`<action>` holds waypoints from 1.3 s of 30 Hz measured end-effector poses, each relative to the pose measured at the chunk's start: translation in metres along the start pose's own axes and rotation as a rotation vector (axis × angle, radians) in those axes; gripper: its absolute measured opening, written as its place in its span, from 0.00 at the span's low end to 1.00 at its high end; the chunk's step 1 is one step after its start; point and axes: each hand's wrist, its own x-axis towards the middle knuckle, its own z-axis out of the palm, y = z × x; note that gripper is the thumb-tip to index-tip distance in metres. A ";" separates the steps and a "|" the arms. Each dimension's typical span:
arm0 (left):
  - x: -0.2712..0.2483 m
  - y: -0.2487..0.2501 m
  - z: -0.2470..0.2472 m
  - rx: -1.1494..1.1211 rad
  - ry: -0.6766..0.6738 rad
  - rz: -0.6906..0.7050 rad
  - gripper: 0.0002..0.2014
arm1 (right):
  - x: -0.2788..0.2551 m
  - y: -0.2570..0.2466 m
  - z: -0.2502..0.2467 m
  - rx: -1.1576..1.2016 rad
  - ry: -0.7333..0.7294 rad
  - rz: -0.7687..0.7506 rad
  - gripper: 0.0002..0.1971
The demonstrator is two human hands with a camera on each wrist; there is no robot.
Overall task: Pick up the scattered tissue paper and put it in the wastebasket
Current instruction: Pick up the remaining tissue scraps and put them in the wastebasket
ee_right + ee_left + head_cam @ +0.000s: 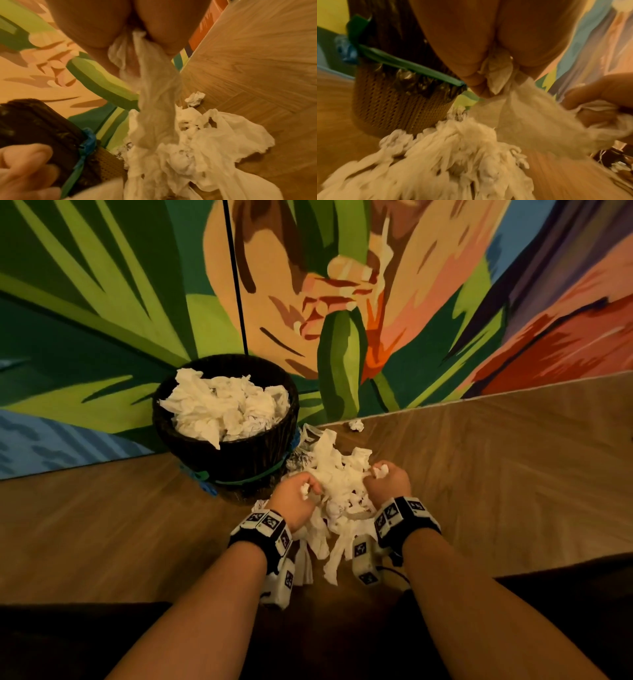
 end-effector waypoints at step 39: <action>0.033 0.046 -0.222 0.597 0.097 0.015 0.15 | -0.027 -0.222 0.078 0.579 -0.261 -0.478 0.16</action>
